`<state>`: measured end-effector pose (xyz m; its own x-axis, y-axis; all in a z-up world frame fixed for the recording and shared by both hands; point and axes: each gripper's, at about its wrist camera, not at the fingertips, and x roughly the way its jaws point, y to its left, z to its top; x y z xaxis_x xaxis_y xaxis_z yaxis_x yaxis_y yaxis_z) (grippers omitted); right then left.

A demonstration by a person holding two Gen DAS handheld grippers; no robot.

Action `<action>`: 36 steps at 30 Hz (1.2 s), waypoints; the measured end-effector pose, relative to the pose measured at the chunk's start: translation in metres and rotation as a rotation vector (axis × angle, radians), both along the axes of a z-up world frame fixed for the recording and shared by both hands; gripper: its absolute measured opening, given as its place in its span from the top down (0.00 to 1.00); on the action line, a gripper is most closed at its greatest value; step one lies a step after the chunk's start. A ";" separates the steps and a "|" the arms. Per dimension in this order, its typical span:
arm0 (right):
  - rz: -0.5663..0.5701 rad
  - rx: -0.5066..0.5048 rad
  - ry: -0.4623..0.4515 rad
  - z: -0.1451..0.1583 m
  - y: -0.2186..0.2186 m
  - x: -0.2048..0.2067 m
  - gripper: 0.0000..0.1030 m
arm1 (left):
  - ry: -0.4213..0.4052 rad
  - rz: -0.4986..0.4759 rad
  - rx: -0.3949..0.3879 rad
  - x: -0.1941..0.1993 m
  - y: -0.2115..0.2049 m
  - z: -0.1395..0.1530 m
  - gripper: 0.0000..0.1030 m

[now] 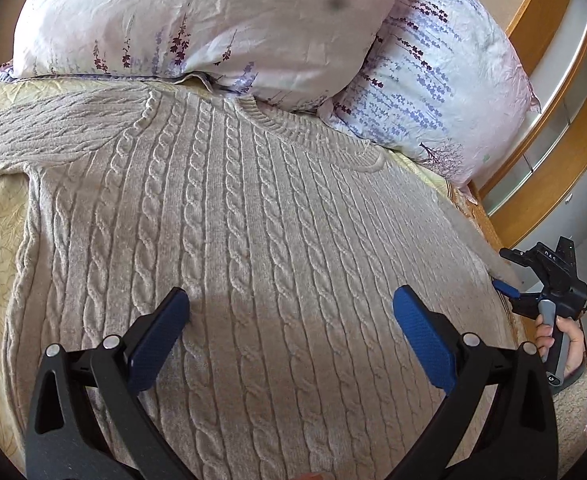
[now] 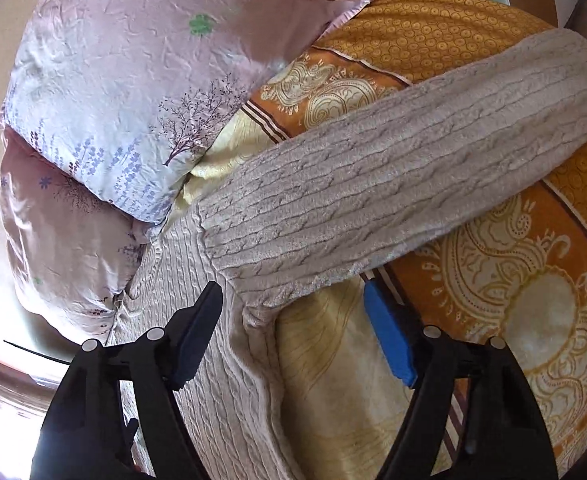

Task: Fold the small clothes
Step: 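Grasp the sweater sleeve cuff with the right gripper, then carry the sleeve with the right gripper across the sweater body toward the collar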

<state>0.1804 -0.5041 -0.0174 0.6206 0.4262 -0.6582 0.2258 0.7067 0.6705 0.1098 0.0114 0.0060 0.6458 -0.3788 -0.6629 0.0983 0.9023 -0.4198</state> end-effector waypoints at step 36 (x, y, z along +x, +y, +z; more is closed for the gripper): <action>-0.492 -0.033 -0.152 -0.003 -0.132 -0.041 0.90 | -0.016 0.005 -0.140 -0.005 0.015 -0.004 0.02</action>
